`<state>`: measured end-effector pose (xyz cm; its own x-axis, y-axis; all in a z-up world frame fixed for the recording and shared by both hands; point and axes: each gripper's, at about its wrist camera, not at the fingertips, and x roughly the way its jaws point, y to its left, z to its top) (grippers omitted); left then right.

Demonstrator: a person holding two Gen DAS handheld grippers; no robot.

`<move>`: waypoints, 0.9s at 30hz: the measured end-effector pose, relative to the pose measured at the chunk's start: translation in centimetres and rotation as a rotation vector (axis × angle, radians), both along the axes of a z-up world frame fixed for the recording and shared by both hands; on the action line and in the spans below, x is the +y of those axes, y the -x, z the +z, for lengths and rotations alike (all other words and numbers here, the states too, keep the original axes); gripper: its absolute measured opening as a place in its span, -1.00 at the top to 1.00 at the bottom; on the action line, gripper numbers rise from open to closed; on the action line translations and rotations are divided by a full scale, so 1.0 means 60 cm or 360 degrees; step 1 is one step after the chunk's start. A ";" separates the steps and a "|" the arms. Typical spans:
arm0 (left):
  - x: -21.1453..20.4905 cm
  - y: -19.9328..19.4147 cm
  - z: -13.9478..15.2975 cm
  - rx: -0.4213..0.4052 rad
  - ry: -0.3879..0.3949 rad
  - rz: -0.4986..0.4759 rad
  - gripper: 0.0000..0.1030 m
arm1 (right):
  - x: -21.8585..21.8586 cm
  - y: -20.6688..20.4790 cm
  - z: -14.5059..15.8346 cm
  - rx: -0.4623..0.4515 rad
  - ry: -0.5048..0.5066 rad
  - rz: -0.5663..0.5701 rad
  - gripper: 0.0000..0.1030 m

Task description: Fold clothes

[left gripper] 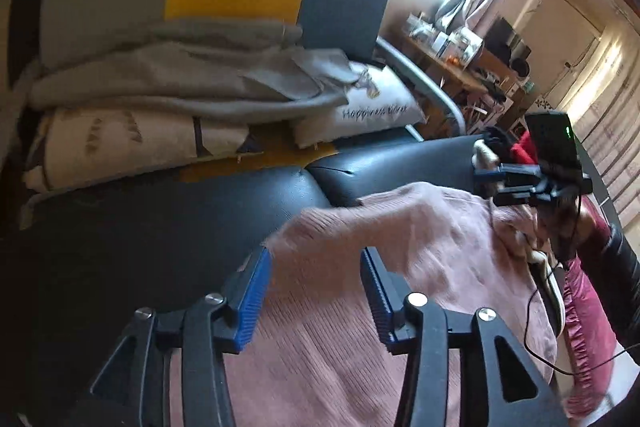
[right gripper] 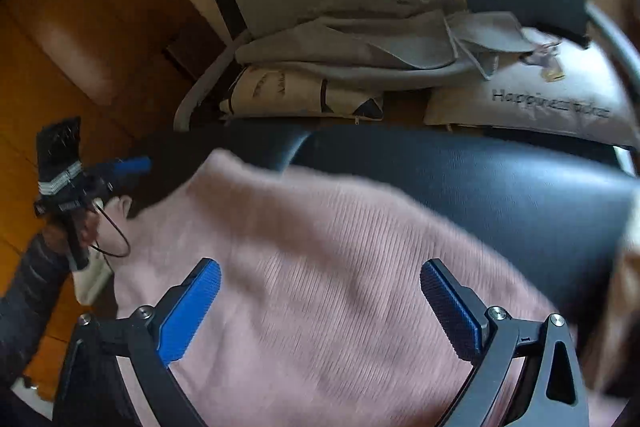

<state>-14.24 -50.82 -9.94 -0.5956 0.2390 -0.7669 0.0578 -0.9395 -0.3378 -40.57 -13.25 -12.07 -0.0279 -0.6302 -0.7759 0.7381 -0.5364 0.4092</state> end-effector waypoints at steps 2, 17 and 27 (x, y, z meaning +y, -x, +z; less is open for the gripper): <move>-0.013 0.037 -0.021 -0.0050 -0.0026 -0.0020 0.04 | -0.026 0.038 -0.012 -0.0022 -0.0039 0.0045 -0.97; 0.068 0.120 -0.101 -0.0335 -0.0177 -0.0433 0.67 | -0.080 0.001 -0.031 0.0078 -0.0099 0.0367 0.39; 0.224 -0.134 -0.024 0.0062 0.0173 -0.0481 0.82 | -0.003 -0.184 -0.015 0.0256 -0.0040 0.0506 0.69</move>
